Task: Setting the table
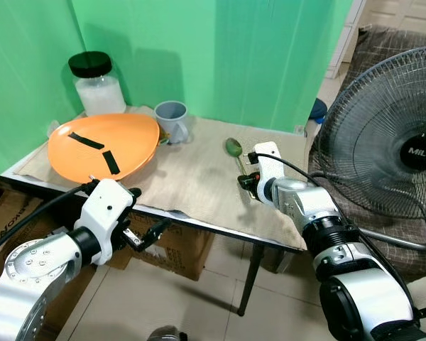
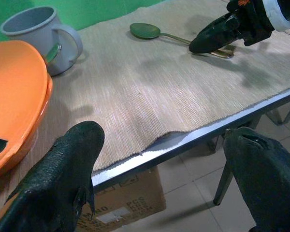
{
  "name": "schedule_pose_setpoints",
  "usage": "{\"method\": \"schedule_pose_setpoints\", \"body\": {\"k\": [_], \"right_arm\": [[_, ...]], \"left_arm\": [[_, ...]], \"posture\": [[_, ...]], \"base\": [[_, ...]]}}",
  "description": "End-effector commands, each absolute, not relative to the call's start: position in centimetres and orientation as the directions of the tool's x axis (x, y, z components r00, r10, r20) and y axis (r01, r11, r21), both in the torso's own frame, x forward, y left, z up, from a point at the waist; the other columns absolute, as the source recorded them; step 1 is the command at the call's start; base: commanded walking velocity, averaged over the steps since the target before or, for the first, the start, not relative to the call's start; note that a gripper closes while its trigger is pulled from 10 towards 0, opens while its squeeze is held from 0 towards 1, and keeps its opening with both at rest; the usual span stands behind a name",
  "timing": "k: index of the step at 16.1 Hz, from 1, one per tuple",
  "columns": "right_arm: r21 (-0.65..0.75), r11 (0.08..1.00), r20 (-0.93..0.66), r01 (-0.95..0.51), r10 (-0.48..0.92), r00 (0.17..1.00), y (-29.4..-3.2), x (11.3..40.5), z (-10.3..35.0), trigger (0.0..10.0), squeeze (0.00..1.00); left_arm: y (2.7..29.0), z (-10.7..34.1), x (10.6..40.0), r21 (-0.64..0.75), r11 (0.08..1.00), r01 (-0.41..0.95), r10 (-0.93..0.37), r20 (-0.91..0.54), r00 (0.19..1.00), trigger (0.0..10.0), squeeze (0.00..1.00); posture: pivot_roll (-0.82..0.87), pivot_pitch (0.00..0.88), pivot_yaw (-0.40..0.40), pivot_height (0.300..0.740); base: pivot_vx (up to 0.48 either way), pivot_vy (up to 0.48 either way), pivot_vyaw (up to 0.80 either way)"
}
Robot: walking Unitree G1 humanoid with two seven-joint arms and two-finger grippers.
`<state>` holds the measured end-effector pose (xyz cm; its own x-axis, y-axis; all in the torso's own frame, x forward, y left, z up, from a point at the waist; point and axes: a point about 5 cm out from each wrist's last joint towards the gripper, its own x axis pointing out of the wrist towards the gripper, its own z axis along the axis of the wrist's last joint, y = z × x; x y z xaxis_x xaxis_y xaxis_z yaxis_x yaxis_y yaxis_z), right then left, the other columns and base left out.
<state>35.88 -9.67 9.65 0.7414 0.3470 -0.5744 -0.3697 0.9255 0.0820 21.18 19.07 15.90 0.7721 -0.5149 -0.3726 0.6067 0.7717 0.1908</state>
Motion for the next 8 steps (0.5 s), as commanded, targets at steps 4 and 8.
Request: {"method": "schedule_pose_setpoints", "body": {"k": [4, 8], "right_arm": [[0.01, 0.92, -0.447, -0.391, 0.354, 0.821, -8.5, 37.5, 11.9, 10.0, 1.0], [-0.019, 0.923, -0.403, -0.385, 0.345, 0.848, -7.2, 37.7, 11.5, 10.0, 1.0]], "left_arm": [[19.3, 16.2, 21.2, 0.219, 0.77, 0.599, -0.504, -0.366, 0.782, 10.0, 0.0], [19.1, 16.3, 21.4, 0.215, 0.753, 0.621, -0.524, -0.375, 0.765, 10.0, 0.0]], "posture": [[0.15, 0.0, -0.007, 0.74], [0.14, 0.0, 0.021, 0.74]], "base": [[0.0, 0.0, 0.0], [0.0, 0.0, 0.0]]}}
